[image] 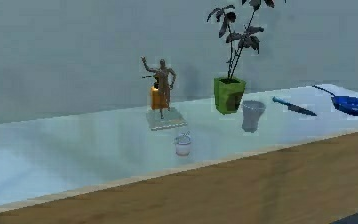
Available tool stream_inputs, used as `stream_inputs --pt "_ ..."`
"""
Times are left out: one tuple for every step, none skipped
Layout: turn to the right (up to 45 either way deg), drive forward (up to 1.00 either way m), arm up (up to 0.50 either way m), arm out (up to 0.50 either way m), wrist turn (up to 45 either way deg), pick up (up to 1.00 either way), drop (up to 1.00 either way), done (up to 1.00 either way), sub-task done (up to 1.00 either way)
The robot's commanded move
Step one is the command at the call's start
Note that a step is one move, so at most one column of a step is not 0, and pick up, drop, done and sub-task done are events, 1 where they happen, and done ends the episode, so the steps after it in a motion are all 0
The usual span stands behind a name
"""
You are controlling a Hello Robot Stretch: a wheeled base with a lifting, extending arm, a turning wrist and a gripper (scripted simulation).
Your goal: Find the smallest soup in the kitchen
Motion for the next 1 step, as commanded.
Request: stream_inputs --pt "0.0 0.0 0.0 0.0 0.0 0.0 0.0 1.0 0.0"
